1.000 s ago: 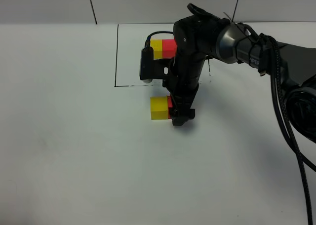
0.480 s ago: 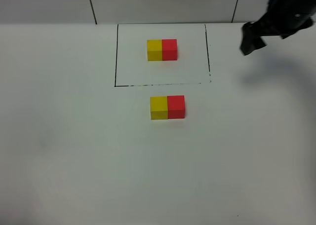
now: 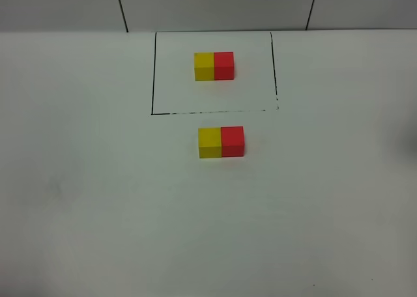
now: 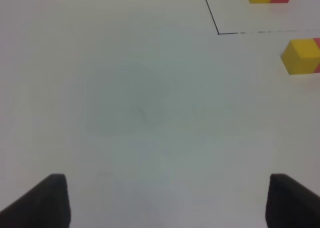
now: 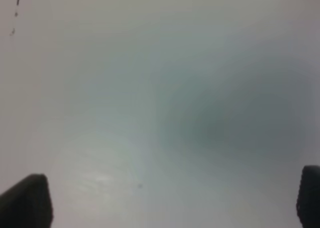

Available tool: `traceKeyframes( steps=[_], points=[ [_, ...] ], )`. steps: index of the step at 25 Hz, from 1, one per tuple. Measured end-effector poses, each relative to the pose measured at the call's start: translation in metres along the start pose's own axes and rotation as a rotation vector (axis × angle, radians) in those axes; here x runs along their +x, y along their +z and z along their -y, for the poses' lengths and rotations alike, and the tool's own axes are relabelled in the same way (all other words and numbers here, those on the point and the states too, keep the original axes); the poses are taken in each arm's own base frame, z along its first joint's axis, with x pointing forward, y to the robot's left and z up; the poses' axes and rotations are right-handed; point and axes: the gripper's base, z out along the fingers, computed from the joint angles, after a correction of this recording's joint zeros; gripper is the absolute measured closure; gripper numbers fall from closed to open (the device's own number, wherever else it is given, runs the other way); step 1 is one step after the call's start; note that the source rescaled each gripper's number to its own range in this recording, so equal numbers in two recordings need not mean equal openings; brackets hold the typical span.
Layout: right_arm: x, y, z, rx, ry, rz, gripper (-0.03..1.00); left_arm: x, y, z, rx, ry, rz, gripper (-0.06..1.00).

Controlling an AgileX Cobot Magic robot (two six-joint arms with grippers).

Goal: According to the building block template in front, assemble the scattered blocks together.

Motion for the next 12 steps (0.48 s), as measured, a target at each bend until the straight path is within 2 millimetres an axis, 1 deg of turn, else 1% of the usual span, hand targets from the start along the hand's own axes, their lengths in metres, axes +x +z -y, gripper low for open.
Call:
traceKeyframes(
  steps=[4, 6, 8, 12],
  points=[
    [0.029, -0.041, -0.013, 0.034, -0.001, 0.146, -0.03, 0.0, 0.0, 0.0, 0.0, 0.0, 0.0, 0.19],
    [0.042, -0.057, -0.019, 0.044, -0.001, 0.209, -0.03, 0.0, 0.0, 0.0, 0.0, 0.0, 0.0, 0.19],
    [0.058, -0.072, -0.025, 0.051, 0.003, 0.258, -0.03, 0.0, 0.0, 0.0, 0.0, 0.0, 0.0, 0.19],
    [0.093, -0.095, -0.037, 0.058, 0.036, 0.341, -0.03, 0.0, 0.0, 0.0, 0.0, 0.0, 0.0, 0.19]
  ],
)
